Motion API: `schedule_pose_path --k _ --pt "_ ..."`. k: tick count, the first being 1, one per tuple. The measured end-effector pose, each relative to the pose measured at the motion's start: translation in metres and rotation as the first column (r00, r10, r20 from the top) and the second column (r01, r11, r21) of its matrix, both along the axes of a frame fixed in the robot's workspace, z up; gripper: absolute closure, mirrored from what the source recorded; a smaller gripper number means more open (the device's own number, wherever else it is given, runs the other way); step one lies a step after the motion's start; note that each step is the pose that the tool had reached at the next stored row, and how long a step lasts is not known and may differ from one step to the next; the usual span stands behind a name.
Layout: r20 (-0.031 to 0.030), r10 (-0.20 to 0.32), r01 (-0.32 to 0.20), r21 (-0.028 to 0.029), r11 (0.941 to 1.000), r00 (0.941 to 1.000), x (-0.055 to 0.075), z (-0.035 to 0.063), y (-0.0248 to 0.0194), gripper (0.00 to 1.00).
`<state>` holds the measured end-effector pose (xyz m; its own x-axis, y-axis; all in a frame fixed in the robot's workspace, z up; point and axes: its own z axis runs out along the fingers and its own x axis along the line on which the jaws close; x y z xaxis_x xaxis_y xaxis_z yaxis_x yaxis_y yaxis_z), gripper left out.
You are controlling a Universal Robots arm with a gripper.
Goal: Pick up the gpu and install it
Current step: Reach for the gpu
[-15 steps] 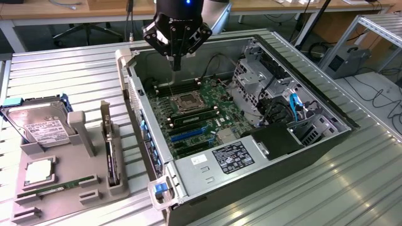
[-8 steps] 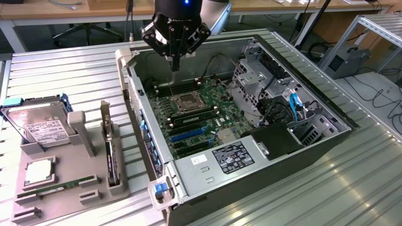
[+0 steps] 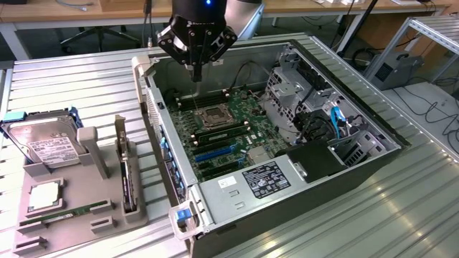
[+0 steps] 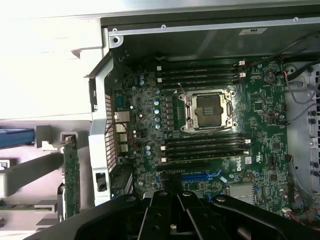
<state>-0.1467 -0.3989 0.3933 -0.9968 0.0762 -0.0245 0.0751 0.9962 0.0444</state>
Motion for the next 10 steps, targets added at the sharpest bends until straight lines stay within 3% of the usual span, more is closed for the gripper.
schedule_pose_path --k 10 --pt "0.0 0.0 0.0 0.0 1.0 1.0 -0.005 0.0 0.0 0.89"
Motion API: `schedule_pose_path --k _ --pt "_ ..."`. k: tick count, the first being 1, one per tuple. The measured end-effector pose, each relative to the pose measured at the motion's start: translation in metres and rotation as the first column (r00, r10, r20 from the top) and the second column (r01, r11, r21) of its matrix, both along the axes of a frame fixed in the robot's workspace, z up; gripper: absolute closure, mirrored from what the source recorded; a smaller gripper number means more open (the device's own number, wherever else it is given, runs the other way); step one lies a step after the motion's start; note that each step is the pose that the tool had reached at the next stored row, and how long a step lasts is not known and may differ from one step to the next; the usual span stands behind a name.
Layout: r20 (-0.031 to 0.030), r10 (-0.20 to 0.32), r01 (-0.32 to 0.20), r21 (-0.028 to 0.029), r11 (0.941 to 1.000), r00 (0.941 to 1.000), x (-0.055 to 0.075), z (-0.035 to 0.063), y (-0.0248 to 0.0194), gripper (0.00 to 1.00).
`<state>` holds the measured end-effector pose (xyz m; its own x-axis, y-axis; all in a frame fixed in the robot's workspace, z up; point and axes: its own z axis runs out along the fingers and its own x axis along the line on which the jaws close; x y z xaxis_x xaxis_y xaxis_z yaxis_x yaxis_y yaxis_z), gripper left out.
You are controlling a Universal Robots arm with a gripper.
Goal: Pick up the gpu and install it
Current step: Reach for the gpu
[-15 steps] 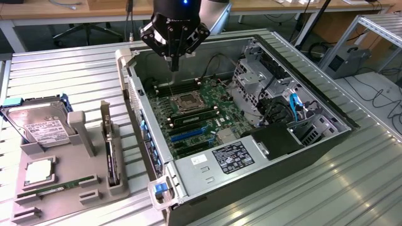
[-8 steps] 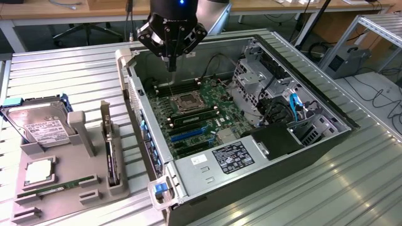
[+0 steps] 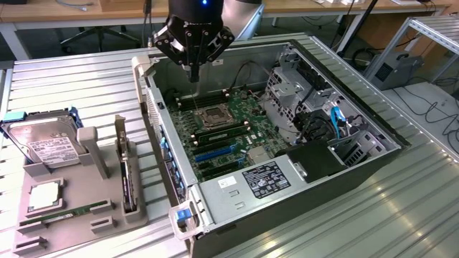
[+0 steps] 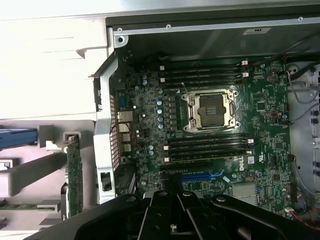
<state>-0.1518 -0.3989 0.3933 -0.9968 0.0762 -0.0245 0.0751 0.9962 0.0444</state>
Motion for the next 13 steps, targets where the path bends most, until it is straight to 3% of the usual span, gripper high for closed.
schedule_pose_path --k 13 --pt "0.0 0.0 0.0 -0.0001 1.0 1.0 -0.0077 0.0 0.0 0.89"
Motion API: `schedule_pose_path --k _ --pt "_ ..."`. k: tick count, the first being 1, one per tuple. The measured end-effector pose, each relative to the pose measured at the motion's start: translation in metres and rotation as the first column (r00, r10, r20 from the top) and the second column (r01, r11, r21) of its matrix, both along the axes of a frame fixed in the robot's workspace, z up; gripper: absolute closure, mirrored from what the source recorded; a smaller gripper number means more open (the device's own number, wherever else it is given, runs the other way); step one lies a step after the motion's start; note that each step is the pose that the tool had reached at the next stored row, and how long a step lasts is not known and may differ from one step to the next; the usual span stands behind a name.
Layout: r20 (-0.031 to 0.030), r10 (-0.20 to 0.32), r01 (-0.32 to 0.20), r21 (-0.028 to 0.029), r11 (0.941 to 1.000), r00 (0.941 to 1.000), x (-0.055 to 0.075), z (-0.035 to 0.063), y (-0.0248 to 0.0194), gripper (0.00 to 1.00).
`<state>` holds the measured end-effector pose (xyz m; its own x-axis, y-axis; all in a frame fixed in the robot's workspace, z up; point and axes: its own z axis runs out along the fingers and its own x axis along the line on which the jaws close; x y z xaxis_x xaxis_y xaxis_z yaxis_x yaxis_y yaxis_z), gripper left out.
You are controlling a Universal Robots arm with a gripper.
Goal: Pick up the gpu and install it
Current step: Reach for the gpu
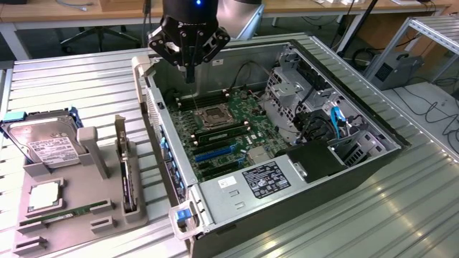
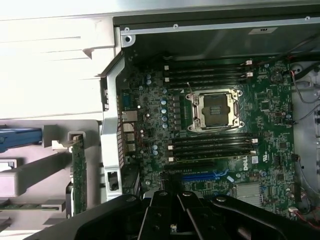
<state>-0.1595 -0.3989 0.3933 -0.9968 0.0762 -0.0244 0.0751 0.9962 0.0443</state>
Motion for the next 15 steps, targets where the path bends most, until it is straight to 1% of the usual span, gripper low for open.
schedule_pose_path --k 15 --pt "0.0 0.0 0.0 0.0001 1.0 1.0 -0.011 0.0 0.0 0.89"
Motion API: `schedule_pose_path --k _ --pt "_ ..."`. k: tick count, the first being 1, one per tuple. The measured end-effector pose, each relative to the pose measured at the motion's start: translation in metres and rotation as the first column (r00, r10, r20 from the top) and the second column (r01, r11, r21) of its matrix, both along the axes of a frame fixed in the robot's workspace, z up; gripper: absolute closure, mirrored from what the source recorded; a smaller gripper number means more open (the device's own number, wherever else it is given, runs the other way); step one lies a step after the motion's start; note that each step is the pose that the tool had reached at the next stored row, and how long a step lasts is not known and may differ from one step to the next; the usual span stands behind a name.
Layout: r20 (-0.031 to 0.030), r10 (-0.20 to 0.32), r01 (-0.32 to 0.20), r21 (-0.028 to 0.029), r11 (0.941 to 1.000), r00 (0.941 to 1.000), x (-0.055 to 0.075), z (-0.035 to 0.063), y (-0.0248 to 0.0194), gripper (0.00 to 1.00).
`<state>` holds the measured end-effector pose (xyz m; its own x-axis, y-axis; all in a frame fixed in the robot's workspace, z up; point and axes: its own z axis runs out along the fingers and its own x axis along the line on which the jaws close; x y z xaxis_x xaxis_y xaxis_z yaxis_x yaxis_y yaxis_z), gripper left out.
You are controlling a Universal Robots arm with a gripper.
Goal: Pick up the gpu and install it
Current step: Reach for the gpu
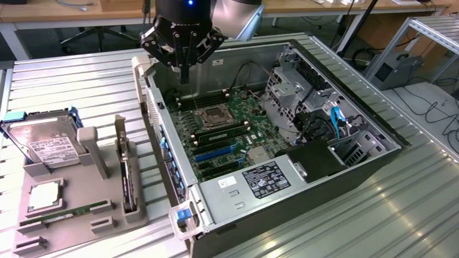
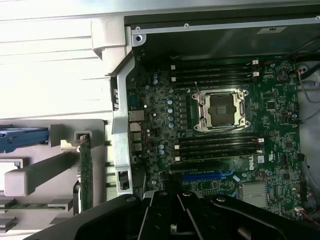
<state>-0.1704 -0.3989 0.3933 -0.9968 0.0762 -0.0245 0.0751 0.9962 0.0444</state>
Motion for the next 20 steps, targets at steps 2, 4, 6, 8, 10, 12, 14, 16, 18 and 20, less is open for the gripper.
schedule_pose_path --k 2,4,6,8,10,12,14,16,18,20 --pt "0.0 0.0 0.0 0.0 1.0 1.0 -0.004 0.0 0.0 0.89" --pt "0.0 0.0 0.0 0.0 1.0 1.0 -0.005 0.0 0.0 0.89" --pt "0.0 0.0 0.0 0.0 1.0 1.0 -0.007 0.0 0.0 0.89" --pt "0.0 0.0 0.0 0.0 1.0 1.0 -0.008 0.0 0.0 0.89" --pt "0.0001 0.0 0.0 0.0 1.0 1.0 -0.009 0.0 0.0 0.89" --pt "0.0 0.0 0.0 0.0 1.0 1.0 -0.01 0.0 0.0 0.89" --pt "0.0 0.0 0.0 0.0 1.0 1.0 -0.011 0.0 0.0 0.89" --pt "0.0 0.0 0.0 0.0 1.0 1.0 -0.012 0.0 0.0 0.89" --pt "0.0 0.0 0.0 0.0 1.0 1.0 -0.013 0.0 0.0 0.89" --pt "0.0 0.0 0.0 0.0 1.0 1.0 -0.015 0.0 0.0 0.89"
